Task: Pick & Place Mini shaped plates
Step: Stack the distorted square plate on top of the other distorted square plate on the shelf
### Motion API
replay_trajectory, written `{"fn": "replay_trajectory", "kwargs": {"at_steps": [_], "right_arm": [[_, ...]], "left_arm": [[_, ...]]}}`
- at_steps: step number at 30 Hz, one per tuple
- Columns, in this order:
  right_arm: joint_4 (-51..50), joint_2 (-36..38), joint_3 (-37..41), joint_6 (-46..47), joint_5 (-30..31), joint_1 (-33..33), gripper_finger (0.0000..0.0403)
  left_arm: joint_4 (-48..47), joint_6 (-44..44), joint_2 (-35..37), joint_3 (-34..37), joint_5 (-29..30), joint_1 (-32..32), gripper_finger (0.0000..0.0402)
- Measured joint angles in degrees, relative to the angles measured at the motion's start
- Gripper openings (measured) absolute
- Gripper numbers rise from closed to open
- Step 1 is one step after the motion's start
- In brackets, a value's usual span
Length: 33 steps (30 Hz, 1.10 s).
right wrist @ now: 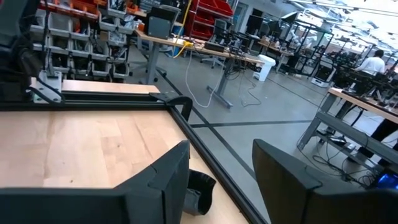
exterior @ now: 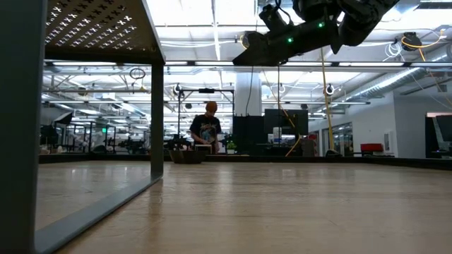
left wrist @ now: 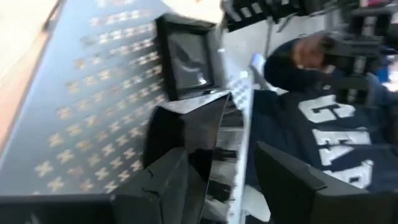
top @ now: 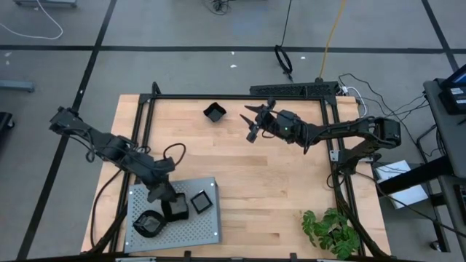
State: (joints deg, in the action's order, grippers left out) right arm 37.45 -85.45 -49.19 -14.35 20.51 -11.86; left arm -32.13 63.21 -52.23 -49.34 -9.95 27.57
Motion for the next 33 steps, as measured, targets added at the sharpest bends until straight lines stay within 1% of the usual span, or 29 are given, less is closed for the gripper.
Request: {"fn": "replay_trajectory", "kwargs": {"at_steps": [5,13,20,22,29,31,33], "right_arm": [[0.0,0.0,0.0,0.0,0.1,0.0,0.0163],[-0.1,0.0,0.0,0.1,0.1,0.0,0.0161],[-0.4,0.0,0.0,0.0,0.1,0.0,0.0158],[-0.5,0.0,0.0,0.1,0.1,0.0,0.0159],[-0.5,0.0,0.0,0.1,0.2,0.5,0.0161],[-0.5,0.0,0.0,0.1,0.2,1.0,0.0159],[-0.5,0.0,0.0,-0.1,0.2,1.3,0.0158]], "left_arm": [[2.7,-0.5,1.0,0.0,1.2,0.0,0.0193],[-1.0,0.1,1.1,0.0,1.0,0.0,0.0195],[-1.1,1.6,1.1,0.0,0.1,-0.3,0.0196],[-1.2,1.2,1.2,0.0,0.6,-0.6,0.0196],[-2.8,-1.9,1.8,0.0,1.6,-1.9,0.0196],[-2.8,-4.6,2.3,0.0,3.0,-2.5,0.0195],[-1.6,-9.4,3.6,0.0,6.6,-3.1,0.0196]]}}
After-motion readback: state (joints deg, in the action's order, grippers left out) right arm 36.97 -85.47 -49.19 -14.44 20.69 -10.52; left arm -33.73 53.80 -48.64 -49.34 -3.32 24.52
